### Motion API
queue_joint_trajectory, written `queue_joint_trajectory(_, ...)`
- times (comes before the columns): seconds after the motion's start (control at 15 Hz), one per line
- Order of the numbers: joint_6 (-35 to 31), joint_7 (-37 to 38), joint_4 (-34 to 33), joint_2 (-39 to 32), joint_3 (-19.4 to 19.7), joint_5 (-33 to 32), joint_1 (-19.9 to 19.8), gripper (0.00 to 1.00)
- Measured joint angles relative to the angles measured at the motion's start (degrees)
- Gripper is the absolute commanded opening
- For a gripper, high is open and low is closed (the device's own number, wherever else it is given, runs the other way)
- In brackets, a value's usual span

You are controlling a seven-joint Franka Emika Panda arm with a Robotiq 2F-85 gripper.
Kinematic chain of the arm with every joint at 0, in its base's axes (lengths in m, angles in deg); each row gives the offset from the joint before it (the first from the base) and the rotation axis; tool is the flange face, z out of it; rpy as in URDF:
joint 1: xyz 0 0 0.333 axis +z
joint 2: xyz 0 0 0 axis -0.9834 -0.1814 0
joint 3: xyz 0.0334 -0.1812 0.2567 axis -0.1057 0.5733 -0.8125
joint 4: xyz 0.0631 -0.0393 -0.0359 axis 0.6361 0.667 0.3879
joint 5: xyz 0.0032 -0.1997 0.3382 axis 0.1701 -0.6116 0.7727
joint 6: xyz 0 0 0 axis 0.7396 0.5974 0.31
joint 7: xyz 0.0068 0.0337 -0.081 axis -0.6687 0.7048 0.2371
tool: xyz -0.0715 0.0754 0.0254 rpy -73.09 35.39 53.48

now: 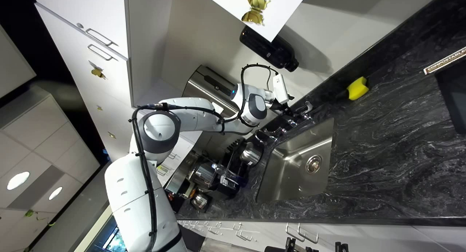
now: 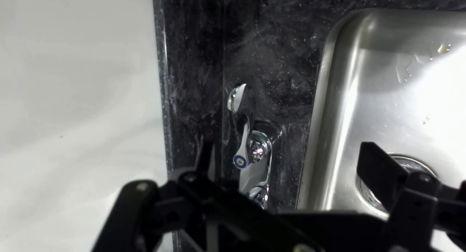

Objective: Open the right tap

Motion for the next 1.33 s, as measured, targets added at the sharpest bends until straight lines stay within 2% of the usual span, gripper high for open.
queue_joint_trajectory(0.33,0.0,0.0,-4.9,-4.4,-0.5,-2.9,0.1,1.0)
queue_joint_trajectory(0.8,0.3,0.1,-10.0,-9.2,-1.0,-3.1,0.1,1.0)
queue_joint_trajectory(1.33,4.4,0.1,-14.8,-13.1,-1.2,-3.1,0.3,1.0)
